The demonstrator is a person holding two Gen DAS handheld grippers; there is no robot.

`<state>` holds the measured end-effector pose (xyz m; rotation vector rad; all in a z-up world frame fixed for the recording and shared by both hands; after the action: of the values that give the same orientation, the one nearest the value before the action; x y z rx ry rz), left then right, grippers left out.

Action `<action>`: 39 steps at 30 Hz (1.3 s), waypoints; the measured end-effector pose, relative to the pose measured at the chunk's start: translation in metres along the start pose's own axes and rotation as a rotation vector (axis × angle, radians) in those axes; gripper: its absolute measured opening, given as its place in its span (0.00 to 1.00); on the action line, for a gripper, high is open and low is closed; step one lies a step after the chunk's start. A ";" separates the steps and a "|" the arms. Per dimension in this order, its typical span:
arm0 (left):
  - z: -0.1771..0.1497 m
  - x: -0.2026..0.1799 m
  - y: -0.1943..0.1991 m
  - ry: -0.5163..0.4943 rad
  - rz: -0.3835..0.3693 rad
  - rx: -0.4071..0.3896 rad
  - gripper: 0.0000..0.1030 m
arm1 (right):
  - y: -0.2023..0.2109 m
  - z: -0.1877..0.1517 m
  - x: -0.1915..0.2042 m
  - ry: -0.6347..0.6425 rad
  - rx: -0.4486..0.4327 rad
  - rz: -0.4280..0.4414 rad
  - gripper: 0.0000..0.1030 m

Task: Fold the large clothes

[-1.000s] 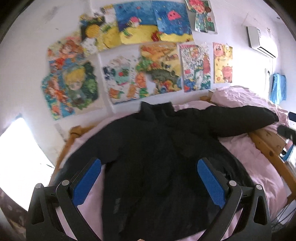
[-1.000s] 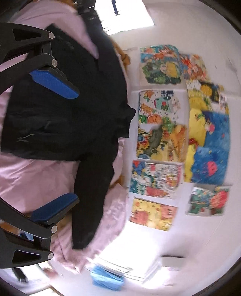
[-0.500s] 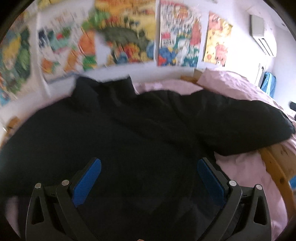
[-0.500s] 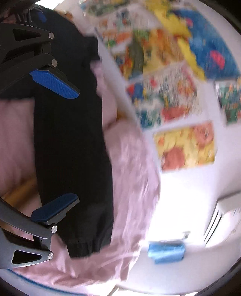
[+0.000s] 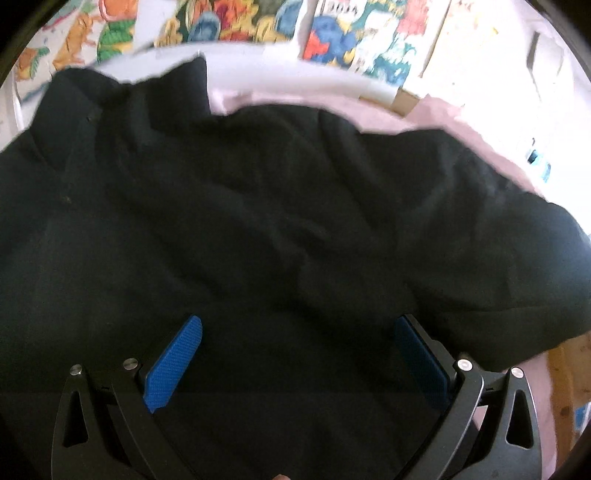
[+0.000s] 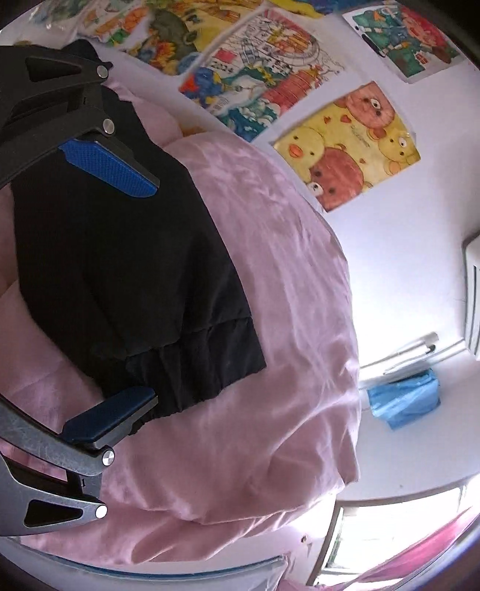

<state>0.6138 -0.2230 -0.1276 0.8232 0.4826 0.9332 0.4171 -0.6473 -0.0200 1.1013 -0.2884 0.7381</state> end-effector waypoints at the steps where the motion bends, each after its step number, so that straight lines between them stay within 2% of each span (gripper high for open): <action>1: -0.001 -0.003 -0.006 -0.025 0.021 0.019 0.99 | 0.000 -0.001 0.000 -0.006 -0.011 -0.013 0.96; 2: -0.003 -0.006 -0.011 -0.060 0.047 0.034 0.99 | 0.003 -0.003 -0.002 -0.024 -0.028 -0.035 0.91; 4: -0.008 -0.011 -0.017 -0.126 0.100 0.045 0.99 | 0.010 -0.005 -0.007 -0.077 -0.059 -0.056 0.90; 8: -0.014 -0.004 -0.021 -0.123 0.101 0.052 0.99 | 0.014 -0.013 -0.018 -0.162 -0.048 -0.102 0.90; 11: -0.020 -0.001 -0.024 -0.132 0.113 0.055 0.99 | 0.009 -0.014 -0.014 -0.131 -0.051 -0.103 0.91; 13: -0.022 0.001 -0.022 -0.131 0.110 0.051 0.99 | 0.006 -0.013 -0.009 -0.123 -0.048 -0.079 0.86; 15: -0.020 0.004 -0.018 -0.115 0.088 0.039 0.99 | 0.004 -0.013 -0.008 -0.133 -0.055 -0.078 0.59; 16: -0.021 0.008 -0.013 -0.099 0.069 0.029 0.99 | 0.003 -0.013 -0.008 -0.140 -0.053 -0.081 0.54; 18: -0.020 0.014 -0.003 -0.072 0.039 0.015 0.99 | 0.002 -0.014 -0.009 -0.159 -0.056 -0.058 0.38; 19: -0.021 0.020 0.003 -0.060 0.032 0.013 0.99 | 0.003 -0.014 -0.009 -0.161 -0.063 -0.055 0.35; 21: -0.022 0.028 0.014 -0.056 0.027 0.019 0.99 | 0.007 -0.014 -0.005 -0.158 -0.088 -0.031 0.22; 24: -0.027 0.043 0.038 -0.052 0.017 0.025 0.99 | 0.019 -0.016 0.008 -0.131 -0.131 0.031 0.16; 27: -0.029 0.058 0.059 -0.016 -0.003 0.019 0.99 | 0.037 -0.024 0.039 -0.036 -0.195 0.117 0.15; 30: -0.032 0.081 0.088 0.041 -0.033 -0.010 0.99 | 0.059 -0.046 0.087 0.116 -0.241 0.254 0.15; 32: -0.025 0.074 0.118 0.068 -0.049 -0.036 0.99 | 0.070 -0.065 0.118 0.221 -0.255 0.332 0.15; 33: -0.008 0.070 0.121 0.081 -0.067 -0.052 0.99 | 0.076 -0.078 0.134 0.279 -0.259 0.379 0.15; 39: 0.005 0.080 0.196 0.099 -0.211 -0.224 0.99 | 0.103 -0.192 0.223 0.686 -0.236 0.627 0.14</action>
<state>0.5594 -0.0915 0.0294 0.5143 0.5291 0.8176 0.4846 -0.3637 0.0906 0.4715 -0.1207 1.5449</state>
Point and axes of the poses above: each gripper's, at about its wrist camera, not at the fingertips, and y roughly against the way its jaws point, x to its left, z to its top, the point moved 5 cm from there along -y, roughly the way its jaws point, and after that the axes turned 14 degrees about -y, right-handed, at the moved point
